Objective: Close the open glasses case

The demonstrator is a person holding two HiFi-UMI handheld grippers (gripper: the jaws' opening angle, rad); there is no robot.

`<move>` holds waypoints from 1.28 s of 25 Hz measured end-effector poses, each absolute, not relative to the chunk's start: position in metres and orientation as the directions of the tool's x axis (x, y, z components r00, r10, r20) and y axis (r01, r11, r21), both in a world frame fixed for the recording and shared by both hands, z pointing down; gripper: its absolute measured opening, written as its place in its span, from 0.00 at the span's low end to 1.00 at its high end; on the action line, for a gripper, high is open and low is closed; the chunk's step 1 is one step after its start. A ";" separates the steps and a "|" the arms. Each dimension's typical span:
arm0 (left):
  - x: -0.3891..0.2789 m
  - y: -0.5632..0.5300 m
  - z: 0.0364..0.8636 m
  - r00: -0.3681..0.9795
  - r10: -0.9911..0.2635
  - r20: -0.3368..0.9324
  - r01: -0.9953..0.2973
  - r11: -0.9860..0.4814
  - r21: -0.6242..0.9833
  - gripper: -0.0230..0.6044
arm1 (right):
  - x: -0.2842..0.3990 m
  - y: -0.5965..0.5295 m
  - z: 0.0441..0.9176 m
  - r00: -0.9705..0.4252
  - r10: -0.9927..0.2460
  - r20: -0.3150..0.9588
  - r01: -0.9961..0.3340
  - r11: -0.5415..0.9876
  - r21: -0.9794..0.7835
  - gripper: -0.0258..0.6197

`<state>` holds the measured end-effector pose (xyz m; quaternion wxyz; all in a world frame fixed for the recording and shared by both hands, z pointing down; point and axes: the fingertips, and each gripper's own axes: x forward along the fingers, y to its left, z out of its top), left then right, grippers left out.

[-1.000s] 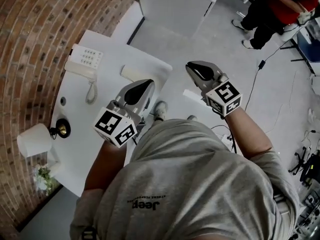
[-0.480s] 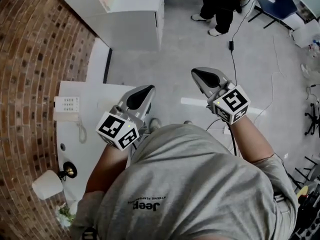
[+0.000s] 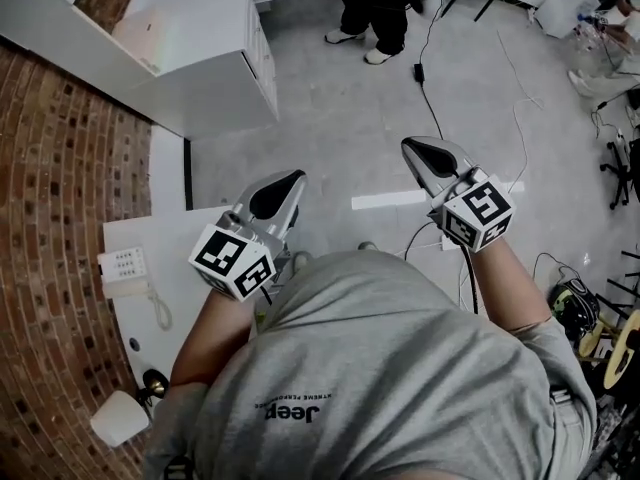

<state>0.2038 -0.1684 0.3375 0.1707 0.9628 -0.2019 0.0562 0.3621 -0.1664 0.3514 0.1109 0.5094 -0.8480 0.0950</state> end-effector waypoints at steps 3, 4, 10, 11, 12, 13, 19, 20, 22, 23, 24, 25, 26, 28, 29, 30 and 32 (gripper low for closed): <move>0.218 -0.167 0.339 0.919 -0.350 0.181 -0.391 -0.867 0.308 0.03 | 0.383 -0.158 0.354 -0.425 -0.857 0.290 -0.902 0.428 -0.058 0.05; 0.221 -0.167 0.339 0.921 -0.345 0.183 -0.386 -0.869 0.308 0.03 | 0.388 -0.156 0.355 -0.418 -0.860 0.291 -0.906 0.419 -0.062 0.05; 0.227 -0.163 0.340 0.923 -0.337 0.187 -0.381 -0.873 0.305 0.03 | 0.395 -0.152 0.353 -0.412 -0.866 0.284 -0.910 0.408 -0.074 0.05; 0.227 -0.163 0.340 0.922 -0.338 0.188 -0.382 -0.873 0.304 0.03 | 0.394 -0.153 0.352 -0.415 -0.865 0.282 -0.908 0.411 -0.074 0.05; 0.227 -0.162 0.340 0.922 -0.339 0.188 -0.383 -0.873 0.303 0.03 | 0.394 -0.153 0.352 -0.418 -0.864 0.280 -0.907 0.414 -0.074 0.05; 0.227 -0.162 0.340 0.921 -0.340 0.189 -0.384 -0.872 0.303 0.03 | 0.393 -0.153 0.352 -0.421 -0.863 0.278 -0.906 0.417 -0.075 0.05; 0.223 -0.161 0.341 0.917 -0.353 0.188 -0.396 -0.866 0.305 0.03 | 0.390 -0.156 0.353 -0.429 -0.858 0.282 -0.902 0.427 -0.070 0.05; 0.222 -0.161 0.341 0.916 -0.355 0.188 -0.398 -0.865 0.306 0.03 | 0.388 -0.156 0.353 -0.431 -0.857 0.284 -0.900 0.431 -0.068 0.05; 0.220 -0.162 0.342 0.915 -0.358 0.188 -0.401 -0.863 0.308 0.03 | 0.385 -0.157 0.354 -0.439 -0.853 0.284 -0.896 0.439 -0.066 0.05; 0.219 -0.162 0.343 0.914 -0.360 0.188 -0.403 -0.862 0.309 0.03 | 0.383 -0.158 0.353 -0.442 -0.851 0.283 -0.894 0.443 -0.067 0.05; 0.218 -0.163 0.343 0.913 -0.361 0.188 -0.404 -0.861 0.310 0.03 | 0.382 -0.159 0.353 -0.445 -0.849 0.283 -0.893 0.446 -0.068 0.05; 0.218 -0.163 0.342 0.913 -0.363 0.187 -0.406 -0.860 0.310 0.03 | 0.381 -0.159 0.352 -0.448 -0.848 0.283 -0.892 0.448 -0.068 0.05; 0.218 -0.163 0.342 0.912 -0.365 0.186 -0.407 -0.859 0.311 0.03 | 0.381 -0.160 0.351 -0.449 -0.848 0.283 -0.891 0.449 -0.067 0.05; 0.218 -0.163 0.341 0.912 -0.366 0.184 -0.408 -0.859 0.311 0.03 | 0.380 -0.160 0.351 -0.451 -0.847 0.283 -0.890 0.452 -0.065 0.05; 0.218 -0.163 0.341 0.912 -0.367 0.183 -0.408 -0.859 0.311 0.03 | 0.380 -0.160 0.351 -0.452 -0.846 0.283 -0.889 0.453 -0.065 0.05; 0.218 -0.163 0.341 0.912 -0.367 0.183 -0.408 -0.859 0.311 0.03 | 0.380 -0.160 0.351 -0.453 -0.846 0.283 -0.889 0.454 -0.064 0.05; 0.219 -0.163 0.342 0.912 -0.366 0.183 -0.407 -0.859 0.311 0.03 | 0.381 -0.160 0.352 -0.454 -0.845 0.284 -0.888 0.455 -0.064 0.05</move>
